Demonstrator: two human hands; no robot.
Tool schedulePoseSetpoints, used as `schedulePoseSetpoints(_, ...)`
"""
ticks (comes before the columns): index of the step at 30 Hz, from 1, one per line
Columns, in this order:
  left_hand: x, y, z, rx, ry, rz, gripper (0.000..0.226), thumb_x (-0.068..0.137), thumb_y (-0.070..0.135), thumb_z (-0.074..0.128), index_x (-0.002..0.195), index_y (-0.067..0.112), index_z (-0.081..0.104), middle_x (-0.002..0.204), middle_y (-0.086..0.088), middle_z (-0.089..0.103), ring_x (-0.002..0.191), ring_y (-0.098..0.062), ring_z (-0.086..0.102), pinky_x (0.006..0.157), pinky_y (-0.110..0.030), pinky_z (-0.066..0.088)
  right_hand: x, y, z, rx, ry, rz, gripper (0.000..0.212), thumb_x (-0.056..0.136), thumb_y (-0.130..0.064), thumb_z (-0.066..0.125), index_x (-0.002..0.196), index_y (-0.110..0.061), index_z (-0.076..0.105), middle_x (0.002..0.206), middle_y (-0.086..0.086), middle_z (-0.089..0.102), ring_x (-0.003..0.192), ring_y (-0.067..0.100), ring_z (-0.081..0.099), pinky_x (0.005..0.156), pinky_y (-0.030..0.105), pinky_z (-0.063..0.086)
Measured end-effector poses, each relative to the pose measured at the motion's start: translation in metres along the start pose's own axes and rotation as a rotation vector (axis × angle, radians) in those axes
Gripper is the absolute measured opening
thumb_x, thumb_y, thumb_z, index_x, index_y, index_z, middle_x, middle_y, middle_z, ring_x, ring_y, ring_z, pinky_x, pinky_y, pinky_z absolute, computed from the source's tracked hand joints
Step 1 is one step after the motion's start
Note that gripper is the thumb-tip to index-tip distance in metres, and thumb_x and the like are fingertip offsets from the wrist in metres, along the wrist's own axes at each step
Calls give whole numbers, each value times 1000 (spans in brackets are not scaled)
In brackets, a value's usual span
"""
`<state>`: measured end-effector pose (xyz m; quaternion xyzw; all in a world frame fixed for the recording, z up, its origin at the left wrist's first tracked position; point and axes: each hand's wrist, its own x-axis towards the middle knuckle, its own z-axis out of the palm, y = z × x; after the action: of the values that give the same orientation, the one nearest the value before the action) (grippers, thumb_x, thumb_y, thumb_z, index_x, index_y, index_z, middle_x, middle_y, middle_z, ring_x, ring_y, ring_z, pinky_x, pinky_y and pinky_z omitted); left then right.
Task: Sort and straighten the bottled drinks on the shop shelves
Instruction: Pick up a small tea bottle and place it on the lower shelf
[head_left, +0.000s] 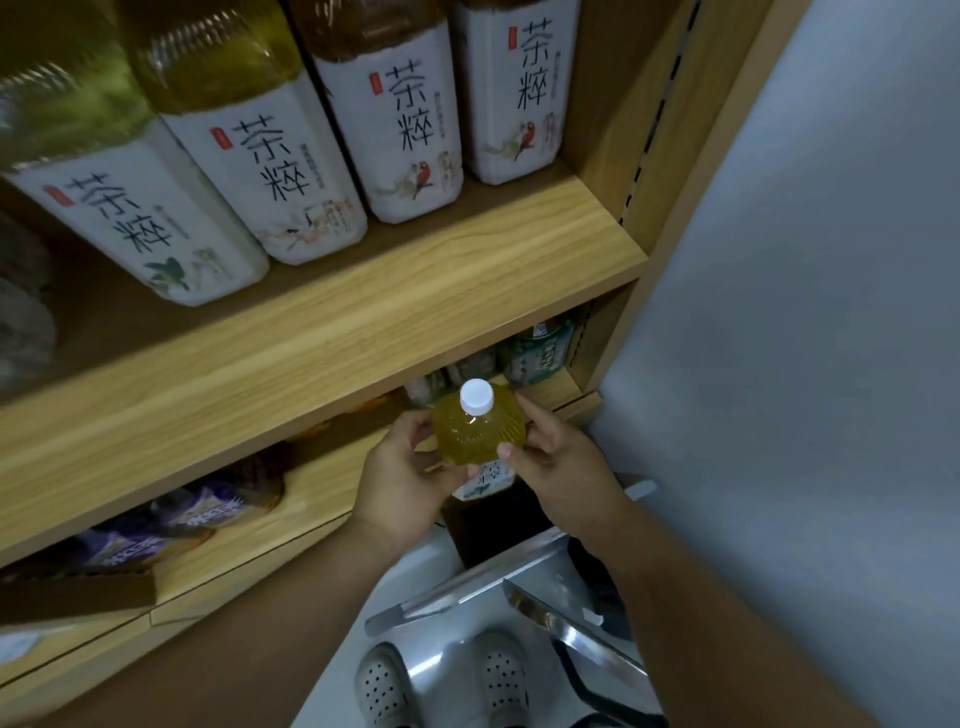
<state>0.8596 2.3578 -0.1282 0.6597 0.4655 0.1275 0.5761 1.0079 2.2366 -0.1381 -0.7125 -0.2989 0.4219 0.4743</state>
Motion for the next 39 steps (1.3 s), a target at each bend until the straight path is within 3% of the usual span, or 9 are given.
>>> schedulePoseSetpoints(3,-30,16,-1,-21,-28,4,59,71,0,89,115,25,58,122,2,68,89,-12,74,82,-32,62,-32,-21,-12,-21,-17,29,52,98,-17,67,127,-58,53,123,-10,75,115,0,68,100,24,54)
schedulePoseSetpoints(7,-71,41,-7,-14,-51,40,58,70,0,90,117,19,61,117,-1,72,80,-8,75,72,-25,59,-75,-58,-25,-61,0,-2,49,98,-15,69,122,-56,56,112,-11,78,105,-3,71,85,12,53)
schedulePoseSetpoints(11,-105,75,-27,-26,-15,90,58,69,2,90,113,29,64,113,2,74,90,-12,75,75,-28,60,-104,-97,-25,-172,5,-49,38,97,-31,69,113,-64,59,106,-14,79,100,3,73,93,40,59)
schedulePoseSetpoints(15,-131,113,-62,-36,11,134,57,72,3,88,123,14,65,113,-3,76,82,-12,76,64,-21,55,-113,-153,-21,-236,4,-152,34,94,-39,71,127,-37,64,99,-9,80,94,5,74,88,39,59)
schedulePoseSetpoints(19,-147,147,-100,-48,114,211,51,76,3,84,122,15,65,109,-6,77,71,-10,73,54,-16,52,-105,-201,-4,-224,-10,-301,45,86,-52,67,127,-35,61,85,1,80,82,14,77,79,49,62)
schedulePoseSetpoints(25,-151,169,-151,40,312,344,55,82,8,82,129,24,58,121,7,71,92,-9,74,78,-27,60,-81,-254,34,-197,-68,-471,49,94,-38,70,131,-53,40,101,-12,78,98,6,73,91,45,60)
schedulePoseSetpoints(30,-124,162,-176,85,387,337,59,83,14,82,136,24,56,118,8,72,106,-6,70,96,-36,58,-43,-266,70,-207,-71,-470,47,93,-41,67,136,-47,48,113,-12,76,106,9,71,94,47,59)
schedulePoseSetpoints(34,-104,151,-190,89,412,285,52,86,19,80,132,25,57,117,8,72,104,-9,70,96,-43,58,-22,-265,85,-221,-67,-405,57,98,-31,68,151,-33,47,132,-2,71,117,11,67,101,44,57)
schedulePoseSetpoints(39,-92,144,-197,93,405,283,55,85,25,81,135,22,57,117,12,70,101,-2,68,88,-25,58,-8,-250,87,-237,-86,-395,76,90,-24,78,154,-38,39,141,-11,61,123,5,59,105,40,54)
